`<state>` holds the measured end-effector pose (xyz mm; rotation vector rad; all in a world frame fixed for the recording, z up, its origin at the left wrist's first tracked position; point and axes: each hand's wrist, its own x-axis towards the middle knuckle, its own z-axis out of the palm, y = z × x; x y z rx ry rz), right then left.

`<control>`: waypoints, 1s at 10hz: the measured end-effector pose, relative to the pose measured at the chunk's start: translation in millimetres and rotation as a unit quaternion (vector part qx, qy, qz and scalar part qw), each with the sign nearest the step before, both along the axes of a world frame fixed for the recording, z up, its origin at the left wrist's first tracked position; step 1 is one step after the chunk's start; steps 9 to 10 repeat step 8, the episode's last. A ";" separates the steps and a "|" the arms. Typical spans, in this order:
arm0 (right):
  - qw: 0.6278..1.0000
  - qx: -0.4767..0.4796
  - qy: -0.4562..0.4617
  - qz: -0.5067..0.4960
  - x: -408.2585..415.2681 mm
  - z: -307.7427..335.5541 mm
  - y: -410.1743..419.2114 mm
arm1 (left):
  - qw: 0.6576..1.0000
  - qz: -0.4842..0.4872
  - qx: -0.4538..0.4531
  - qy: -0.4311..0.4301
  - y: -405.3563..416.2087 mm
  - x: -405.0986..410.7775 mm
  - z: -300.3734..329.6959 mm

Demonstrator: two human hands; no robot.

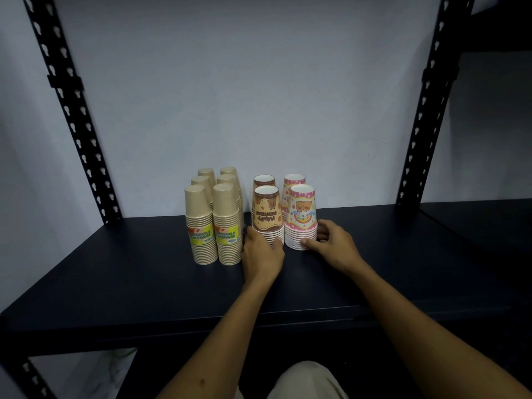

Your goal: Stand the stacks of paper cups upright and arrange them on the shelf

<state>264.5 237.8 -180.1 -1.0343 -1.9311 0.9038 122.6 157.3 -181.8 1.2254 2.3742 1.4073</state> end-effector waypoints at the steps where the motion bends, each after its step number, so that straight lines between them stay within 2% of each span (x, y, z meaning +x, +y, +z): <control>1: 1.000 -0.003 0.000 0.002 -0.2 0.2 -0.4 | 1.000 0.005 -0.009 0.000 -2.6 0.3 -0.1; 5: 0.999 0.004 -0.034 -0.003 1.1 2.2 -3.8 | 0.997 -0.013 -0.063 0.032 -38.1 10.7 3.7; 6: 0.998 0.015 -0.066 -0.011 1.9 1.6 -4.7 | 0.993 -0.045 -0.062 0.090 -55.1 4.4 1.5; 7: 0.989 0.040 -0.138 -0.036 2.2 -1.0 -7.9 | 0.986 -0.067 -0.064 0.139 -72.6 -5.3 1.0; 8: 0.979 0.059 -0.182 -0.066 3.5 -3.2 -9.9 | 0.986 -0.054 -0.052 0.150 -87.2 -16.5 3.6; 10: 0.979 0.059 -0.182 -0.066 3.5 -3.2 -9.9 | 0.986 -0.054 -0.052 0.150 -87.2 -16.5 3.6</control>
